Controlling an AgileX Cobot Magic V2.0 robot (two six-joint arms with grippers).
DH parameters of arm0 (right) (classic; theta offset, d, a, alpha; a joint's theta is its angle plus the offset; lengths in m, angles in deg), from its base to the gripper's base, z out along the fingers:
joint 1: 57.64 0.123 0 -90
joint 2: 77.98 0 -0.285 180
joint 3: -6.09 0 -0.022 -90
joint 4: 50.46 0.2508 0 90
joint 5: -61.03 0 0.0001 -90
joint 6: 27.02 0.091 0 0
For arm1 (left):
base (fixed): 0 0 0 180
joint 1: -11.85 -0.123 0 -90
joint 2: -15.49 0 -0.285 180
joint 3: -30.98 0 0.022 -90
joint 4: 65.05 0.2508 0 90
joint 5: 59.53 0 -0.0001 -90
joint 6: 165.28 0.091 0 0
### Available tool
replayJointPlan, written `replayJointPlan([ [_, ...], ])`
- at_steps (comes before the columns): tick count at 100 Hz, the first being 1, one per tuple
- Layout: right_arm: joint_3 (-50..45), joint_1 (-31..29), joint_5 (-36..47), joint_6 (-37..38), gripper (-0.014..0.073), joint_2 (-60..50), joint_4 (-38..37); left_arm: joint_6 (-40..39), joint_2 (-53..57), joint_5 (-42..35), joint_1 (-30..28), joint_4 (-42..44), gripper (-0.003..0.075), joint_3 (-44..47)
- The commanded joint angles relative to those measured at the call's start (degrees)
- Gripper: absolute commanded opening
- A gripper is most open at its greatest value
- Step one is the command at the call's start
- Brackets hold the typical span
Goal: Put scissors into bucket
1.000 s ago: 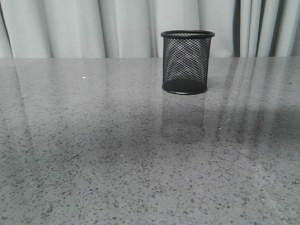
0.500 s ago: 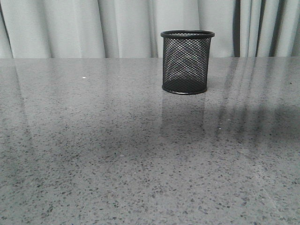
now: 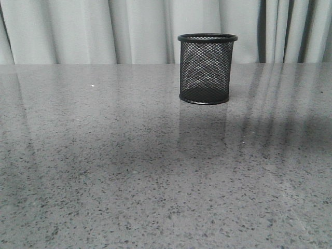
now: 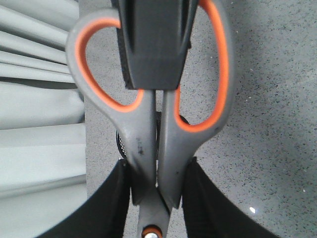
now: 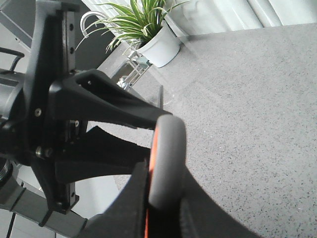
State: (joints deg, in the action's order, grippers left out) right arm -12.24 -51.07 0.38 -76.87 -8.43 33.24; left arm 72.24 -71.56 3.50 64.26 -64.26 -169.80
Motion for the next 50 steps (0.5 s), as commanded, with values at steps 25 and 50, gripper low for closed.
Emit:
replayJointPlan([
  [25,3.1,0.0,6.1,-0.8,-0.0044,-0.8,0.1,-4.2,4.8,-7.7,0.3,-0.8,0.0459,-2.5],
  [50,10.4,0.0,14.2,9.8,-0.0044,-0.3,-19.2,-16.7,6.5,-9.8,-7.5,8.9,0.0486,-3.0],
])
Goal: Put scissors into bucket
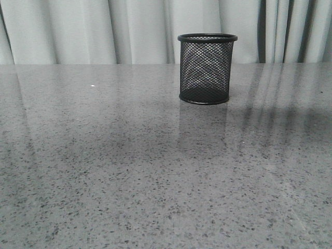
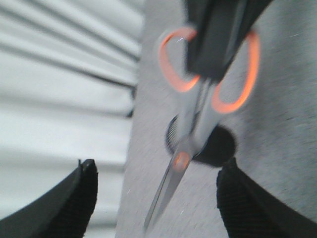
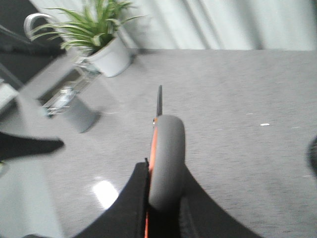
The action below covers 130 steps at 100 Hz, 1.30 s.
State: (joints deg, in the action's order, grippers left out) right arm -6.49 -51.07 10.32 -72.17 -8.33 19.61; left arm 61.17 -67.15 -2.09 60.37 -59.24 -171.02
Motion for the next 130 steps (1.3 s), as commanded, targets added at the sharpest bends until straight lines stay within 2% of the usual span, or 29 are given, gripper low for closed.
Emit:
replayJointPlan([
  [1,5.3,0.0,4.4,5.5,-0.0044,-0.4,-6.4,-6.2,2.1,-4.0,-4.4,4.2,0.0486,-1.8],
  [14,11.5,-0.1,2.9,15.5,-0.0044,2.3,-21.2,-9.4,3.0,-3.3,-12.3,4.7,0.0479,-1.8],
  [25,17.4,-0.1,-1.9,24.0,-0.0044,6.3,-33.1,-10.8,3.9,-3.1,-18.8,4.6,0.0479,-1.8],
  [35,22.2,-0.1,-7.3,28.1,-0.0044,10.4,-39.0,-10.8,5.0,-2.8,-23.5,4.2,0.0479,-1.8],
  [50,28.7,-0.1,-14.5,29.6,-0.0044,16.4,-42.3,-10.8,6.8,-2.5,-27.8,3.6,0.0479,-1.8],
  [63,32.0,0.0,-17.7,31.0,-0.0044,20.1,-44.8,-10.8,8.2,-2.5,-28.4,3.6,0.0479,-1.8],
  [119,34.1,2.3,-13.3,31.0,-0.0041,27.8,-45.5,-10.8,8.9,-2.5,-28.4,3.6,0.0479,-1.8],
  [130,34.1,2.3,-12.9,31.0,0.0024,28.3,-45.4,-10.8,8.9,-2.5,-28.4,3.6,0.0479,-1.8],
])
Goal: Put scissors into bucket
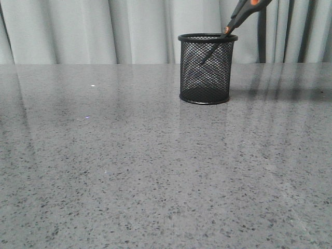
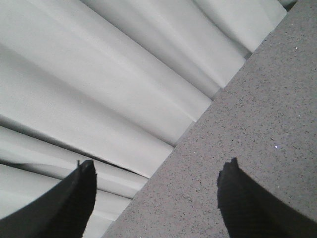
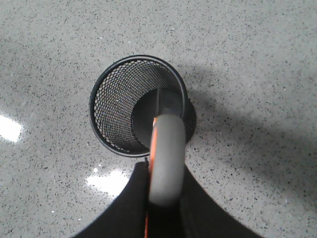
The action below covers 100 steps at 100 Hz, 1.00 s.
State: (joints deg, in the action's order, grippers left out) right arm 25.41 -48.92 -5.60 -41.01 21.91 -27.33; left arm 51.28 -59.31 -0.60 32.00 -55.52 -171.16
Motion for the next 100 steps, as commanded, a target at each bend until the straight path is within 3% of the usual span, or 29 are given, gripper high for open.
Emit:
replayJointPlan([
  [1,2.2,0.1,3.0,-0.1,0.0042,-1.9,1.5,-0.9,1.0,-4.0,0.0,-0.1,0.0479,-1.6],
  [15,2.2,0.1,3.1,-0.1,0.0271,-1.9,1.5,-0.9,1.0,-4.0,0.0,-0.1,0.0479,-1.6],
  [26,2.2,0.1,2.4,-0.1,0.037,-2.0,1.5,-0.9,1.0,-4.0,0.0,-0.1,0.0479,-1.6],
  [52,3.5,-0.1,1.2,-0.1,0.0365,-5.8,-4.3,-0.9,1.0,-4.0,0.0,1.0,0.0479,-1.6],
  [77,3.7,-0.1,3.4,2.3,0.036,-12.9,-3.4,-0.9,0.9,-2.0,0.0,-1.2,0.0469,-1.3],
  [88,2.8,-0.1,5.4,2.4,0.0292,-16.1,-1.1,-0.9,0.9,-0.5,0.0,-3.7,0.0391,-0.4],
  [100,-2.5,-0.1,10.8,-0.5,0.014,-20.8,2.8,-3.2,0.9,0.3,0.0,-6.2,0.0223,1.7],
])
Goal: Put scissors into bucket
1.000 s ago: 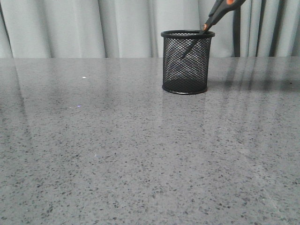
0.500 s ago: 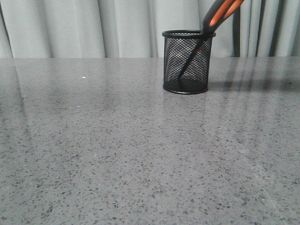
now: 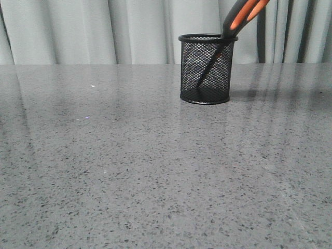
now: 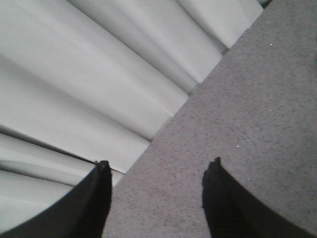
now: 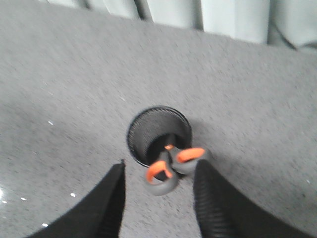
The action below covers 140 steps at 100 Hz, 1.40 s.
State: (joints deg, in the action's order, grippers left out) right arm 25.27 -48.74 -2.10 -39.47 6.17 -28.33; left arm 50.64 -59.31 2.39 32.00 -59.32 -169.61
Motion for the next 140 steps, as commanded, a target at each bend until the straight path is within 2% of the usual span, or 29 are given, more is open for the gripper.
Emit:
replayJointPlan([
  [1,-2.8,-0.3,7.8,-2.2,0.012,-5.4,4.0,-2.8,0.9,-2.7,0.0,-2.5,0.02,0.3],
  [15,-15.0,-0.3,18.6,-5.4,-0.0061,-13.3,5.3,-3.2,1.0,-1.9,0.0,-4.7,-0.0024,4.8],
  [25,-25.4,-0.3,29.0,-5.8,-0.0072,-19.9,5.3,-3.2,2.4,-4.9,0.0,-6.9,-0.0021,9.9],
  [32,-33.6,-0.3,36.2,-5.8,-0.0072,-24.8,5.3,-3.3,4.4,-9.7,0.0,-10.2,-0.0021,14.4],
  [46,-45.6,-0.3,46.3,-5.8,-0.0072,-34.4,5.3,-5.8,10.7,-24.5,0.0,-15.7,-0.0021,26.6],
  [65,-60.0,-0.3,52.3,-5.8,-0.0072,-46.0,5.3,-5.9,22.1,-44.9,0.0,-19.1,-0.0021,47.5],
  [93,-77.3,-0.3,58.8,-5.8,-0.0072,-61.0,5.3,-5.9,44.3,-68.3,0.0,-28.6,-0.0021,75.3],
  [111,-81.6,-0.3,59.5,-5.8,-0.0072,-64.5,5.5,-5.9,52.8,-69.8,0.0,-29.0,-0.0021,84.1],
  [140,-81.7,-0.3,60.7,-5.8,-0.0072,-64.5,5.7,-5.9,54.2,-69.8,0.0,-29.0,-0.0021,85.4],
])
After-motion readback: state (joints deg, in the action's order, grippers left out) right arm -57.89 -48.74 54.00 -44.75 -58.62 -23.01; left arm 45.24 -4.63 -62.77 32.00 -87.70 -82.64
